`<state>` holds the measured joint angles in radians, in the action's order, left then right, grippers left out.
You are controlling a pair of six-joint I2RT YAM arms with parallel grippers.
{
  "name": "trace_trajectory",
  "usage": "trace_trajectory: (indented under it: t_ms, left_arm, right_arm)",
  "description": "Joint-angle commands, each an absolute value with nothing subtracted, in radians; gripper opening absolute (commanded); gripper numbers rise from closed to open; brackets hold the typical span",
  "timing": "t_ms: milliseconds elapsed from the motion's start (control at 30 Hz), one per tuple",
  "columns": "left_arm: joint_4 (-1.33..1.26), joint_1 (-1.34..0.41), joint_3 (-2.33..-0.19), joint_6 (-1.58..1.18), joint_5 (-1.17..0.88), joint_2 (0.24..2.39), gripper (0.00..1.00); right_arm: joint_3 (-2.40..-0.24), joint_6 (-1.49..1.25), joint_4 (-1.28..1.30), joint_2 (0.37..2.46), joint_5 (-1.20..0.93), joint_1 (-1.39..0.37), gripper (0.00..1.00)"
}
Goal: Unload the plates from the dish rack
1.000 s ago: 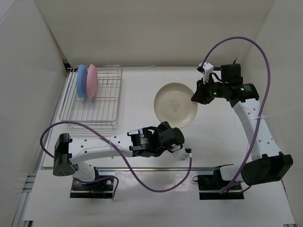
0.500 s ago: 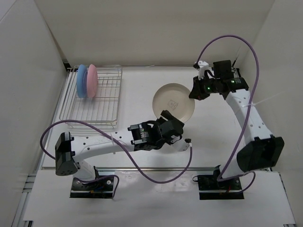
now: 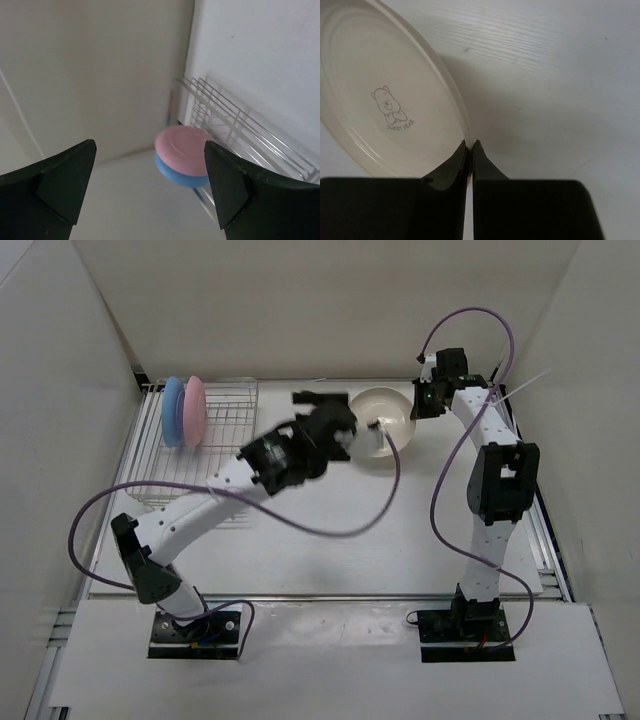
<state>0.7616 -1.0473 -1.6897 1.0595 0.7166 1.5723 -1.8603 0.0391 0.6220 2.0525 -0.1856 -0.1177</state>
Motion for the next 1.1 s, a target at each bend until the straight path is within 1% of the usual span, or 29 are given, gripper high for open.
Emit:
trace_trajectory:
  t_ms: [0,67,100,133,167,200,333,367,400,433,467,533,567,667,700,833,867,900,967,1000,1033,1067]
  left_arm:
    - [0.955,-0.822,-1.999,0.767,0.743,1.632,1.00]
    - [1.049,-0.720,-2.089,0.681,0.686,1.643,1.00]
    - [1.064,-0.627,-2.111,0.614,0.620,1.643,1.00]
    - [1.065,-0.580,-2.102,0.580,0.588,1.629,1.00]
    - [1.054,-0.537,-2.082,0.546,0.515,1.609,1.00]
    - [1.034,-0.456,-2.016,0.487,0.471,1.562,1.00]
    - [0.925,-0.283,-1.814,0.370,0.254,1.428,1.00]
    - [0.908,-0.253,-1.783,0.353,0.176,1.410,1.00]
    - [0.908,-0.226,-1.761,0.338,0.134,1.399,1.00]
    - [0.899,-0.168,-1.746,0.306,0.094,1.387,1.00]
    - [0.881,-0.135,-1.708,0.293,0.005,1.378,1.00]
    - [0.835,-0.068,-1.646,0.284,-0.064,1.347,1.00]
    - [0.803,-0.052,-1.602,0.284,-0.107,1.347,1.00]
    - [0.782,0.007,-1.579,0.284,-0.169,1.336,1.00]
    - [0.766,0.029,-1.578,0.272,-0.192,1.336,1.00]
    - [0.689,0.152,-1.560,0.232,-0.326,1.313,1.00]
    - [0.677,0.199,-1.549,0.213,-0.348,1.302,1.00]
    - [0.651,0.222,-1.549,0.201,-0.394,1.302,1.00]
    - [0.632,0.285,-1.539,0.180,-0.451,1.281,1.00]
    - [0.632,0.299,-1.526,0.166,-0.490,1.281,1.00]
    - [0.615,0.314,-1.526,0.166,-0.509,1.272,1.00]
    - [0.615,0.348,-1.514,0.157,-0.537,1.272,1.00]
  right_arm:
    - [-1.931,-0.025,0.612,2.123,-0.095,-0.074,0.00]
    - [-1.940,-0.003,0.612,2.164,-0.095,-0.063,0.00]
    - [-1.940,-0.003,0.612,2.174,-0.095,-0.063,0.00]
    - [-1.940,0.011,0.612,2.183,-0.095,-0.063,0.00]
    - [-1.940,0.011,0.612,2.192,-0.095,-0.063,0.00]
    - [-1.931,0.011,0.612,2.192,-0.095,-0.054,0.00]
    - [-1.921,0.011,0.612,2.226,-0.109,-0.044,0.00]
    - [-1.931,0.011,0.612,2.226,-0.094,-0.044,0.04]
    - [-1.931,0.020,0.621,2.236,-0.094,-0.044,0.16]
    - [-1.931,0.020,0.621,2.246,-0.074,-0.044,0.31]
    - [-1.931,0.020,0.621,2.246,-0.063,-0.044,0.39]
    - [-1.931,0.029,0.632,2.246,-0.052,-0.044,0.43]
    - [-1.931,0.029,0.643,2.246,-0.052,-0.044,0.52]
    - [-1.931,0.038,0.653,2.217,-0.052,-0.044,0.52]
    - [-1.922,0.038,0.663,2.200,-0.061,-0.044,0.57]
    - [-1.922,0.038,0.672,2.140,-0.071,-0.044,0.57]
    - [-1.922,0.038,0.672,2.128,-0.071,-0.044,0.59]
    - [-1.911,0.038,0.683,2.099,-0.055,-0.044,0.69]
    - [-1.902,0.038,0.683,2.047,-0.045,-0.044,0.70]
    - [-1.902,0.038,0.683,2.027,-0.044,-0.034,0.76]
    - [-1.876,0.038,0.683,2.005,-0.044,-0.034,0.79]
    - [-1.867,0.029,0.683,1.964,-0.054,-0.023,0.79]
